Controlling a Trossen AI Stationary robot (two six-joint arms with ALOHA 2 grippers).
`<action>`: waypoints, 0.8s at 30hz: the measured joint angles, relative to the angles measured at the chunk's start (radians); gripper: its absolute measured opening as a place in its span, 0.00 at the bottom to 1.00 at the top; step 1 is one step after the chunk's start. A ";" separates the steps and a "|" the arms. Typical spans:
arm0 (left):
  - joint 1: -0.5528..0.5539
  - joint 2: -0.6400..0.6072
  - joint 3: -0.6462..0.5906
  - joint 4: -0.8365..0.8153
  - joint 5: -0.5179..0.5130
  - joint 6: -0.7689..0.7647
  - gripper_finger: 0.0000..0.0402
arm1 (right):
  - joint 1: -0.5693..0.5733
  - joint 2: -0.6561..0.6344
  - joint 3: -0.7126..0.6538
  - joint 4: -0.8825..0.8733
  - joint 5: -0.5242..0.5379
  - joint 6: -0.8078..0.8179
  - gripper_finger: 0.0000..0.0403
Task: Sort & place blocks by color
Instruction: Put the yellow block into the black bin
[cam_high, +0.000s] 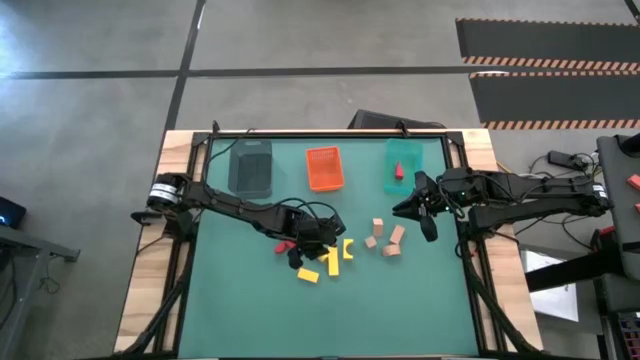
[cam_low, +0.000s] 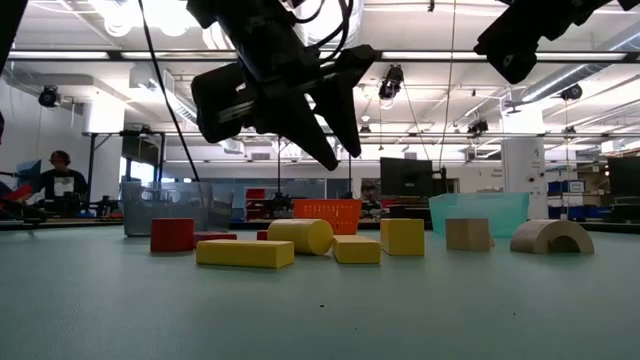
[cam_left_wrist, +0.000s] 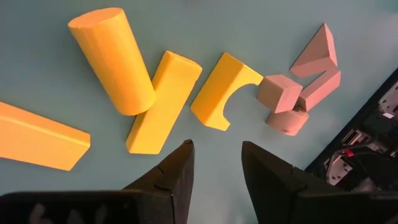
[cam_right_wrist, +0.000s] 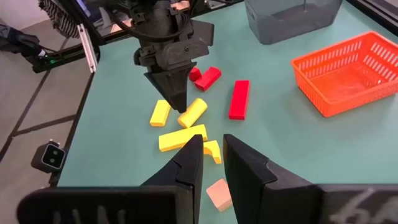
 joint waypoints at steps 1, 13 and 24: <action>0.000 0.000 -0.002 0.000 0.000 0.001 0.29 | 0.000 0.000 0.000 0.000 0.000 0.000 0.13; 0.002 0.002 -0.038 -0.082 0.020 -0.053 0.29 | 0.000 0.000 0.000 -0.002 0.000 0.000 0.13; 0.004 0.002 -0.082 -0.079 0.035 -0.104 0.29 | 0.000 0.000 0.000 -0.039 0.000 0.013 0.13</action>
